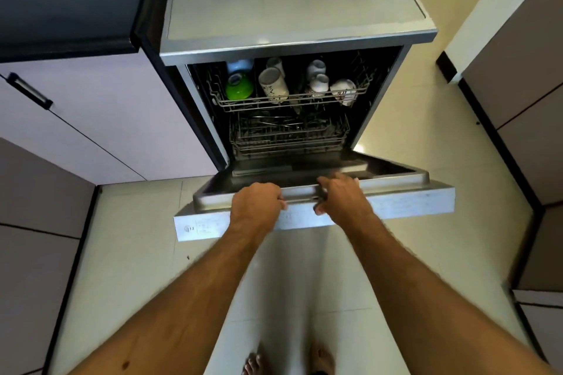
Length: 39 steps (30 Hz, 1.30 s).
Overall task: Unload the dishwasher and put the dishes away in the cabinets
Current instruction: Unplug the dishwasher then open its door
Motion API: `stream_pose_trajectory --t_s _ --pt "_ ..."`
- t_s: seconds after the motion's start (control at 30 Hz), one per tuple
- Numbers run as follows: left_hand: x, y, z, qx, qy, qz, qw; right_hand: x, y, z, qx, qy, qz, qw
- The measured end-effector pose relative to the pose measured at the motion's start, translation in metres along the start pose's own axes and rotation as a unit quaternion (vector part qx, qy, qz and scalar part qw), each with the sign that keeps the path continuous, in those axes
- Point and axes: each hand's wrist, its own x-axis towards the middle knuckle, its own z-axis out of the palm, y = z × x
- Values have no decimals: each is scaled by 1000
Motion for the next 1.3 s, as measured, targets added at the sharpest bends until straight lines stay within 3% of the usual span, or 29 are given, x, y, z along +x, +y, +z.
stream_pose_trajectory --t_s 0.13,0.23,0.63,1.07,1.3 --pt "-12 -3 33 -64 -4 23 998 -14 1 28 -6 -14 13 1000" --pt "-17 2 49 -59 -69 -26 996 -21 -2 44 -26 -47 18 998" --pt "-31 -8 117 -57 -96 -99 989 -18 21 68 -20 -142 5 990" --pt "-57 -33 253 -22 -225 -68 972 -38 57 223 -15 -218 12 976" --pt "-67 -51 338 -15 -193 -56 980 -44 83 306 17 -195 20 980"
